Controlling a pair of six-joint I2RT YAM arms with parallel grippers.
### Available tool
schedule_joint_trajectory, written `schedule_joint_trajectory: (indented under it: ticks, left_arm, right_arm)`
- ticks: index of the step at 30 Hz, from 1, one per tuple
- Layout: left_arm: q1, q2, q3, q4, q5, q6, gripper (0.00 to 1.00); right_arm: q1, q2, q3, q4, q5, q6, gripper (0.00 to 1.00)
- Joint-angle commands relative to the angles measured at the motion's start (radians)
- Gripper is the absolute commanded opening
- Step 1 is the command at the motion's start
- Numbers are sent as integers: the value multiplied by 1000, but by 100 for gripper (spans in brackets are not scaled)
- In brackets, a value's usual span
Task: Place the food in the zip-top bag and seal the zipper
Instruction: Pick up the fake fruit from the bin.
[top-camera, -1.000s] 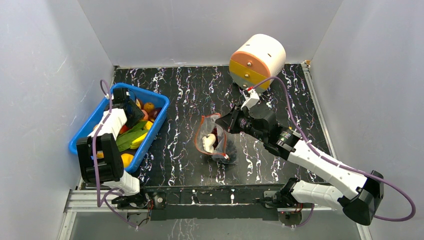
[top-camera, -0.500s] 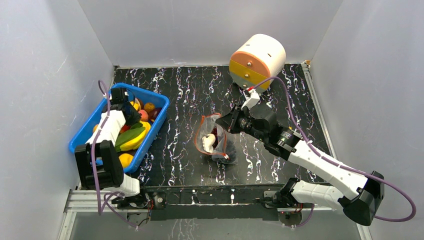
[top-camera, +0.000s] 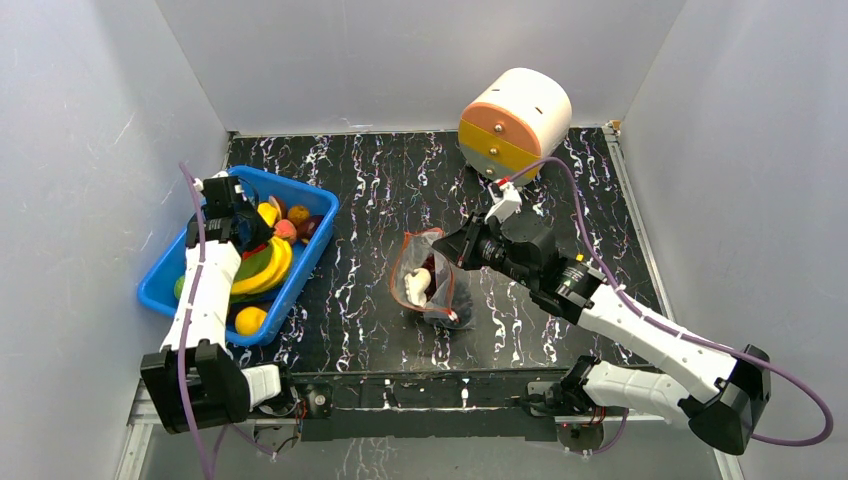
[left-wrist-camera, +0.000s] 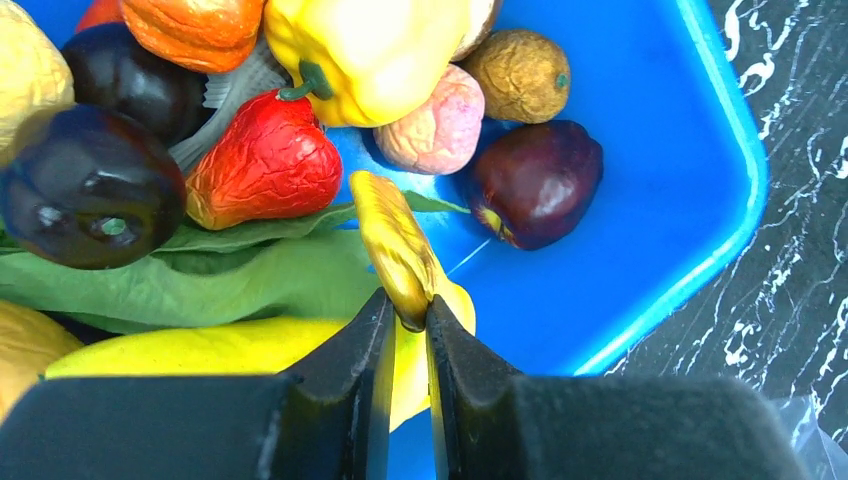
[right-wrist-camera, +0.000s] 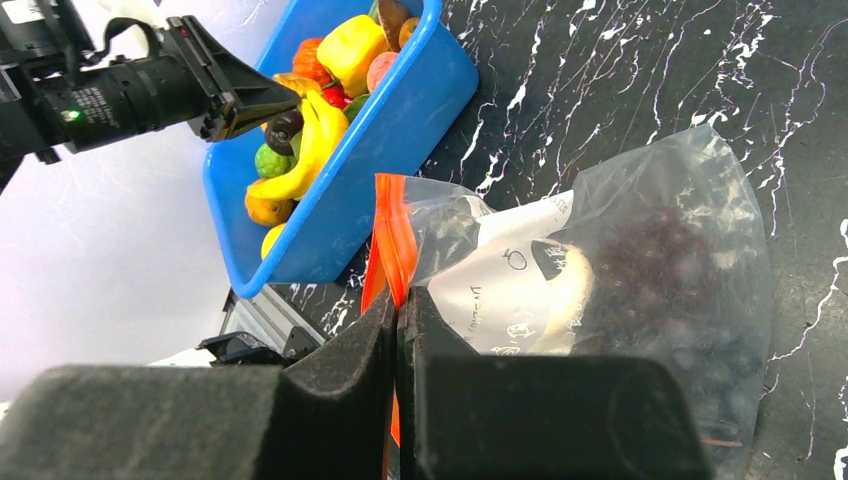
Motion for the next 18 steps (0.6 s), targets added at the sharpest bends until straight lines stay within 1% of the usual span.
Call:
schedule_joint_trajectory:
  ticks: [1,3,8,12,18]
  left_arm:
    - [7,-91,63,-48,13,49,0]
    - [7,-117,73,-45,18,59,0]
    - [7,-187,81,4,90,55,0]
    - [7,-188,84,9,106,57,0]
    - [8,-133,-37,52,153,34,0]
  right_arm:
    - [2,-28,-3,78,22,13,0]
    - [1,-21,2,77,23,12,0]
    - [2,-2,19,73,17,15,0]
    - [2,3,23,71,17,19,0]
    - [2,8,20,73,18,23,0]
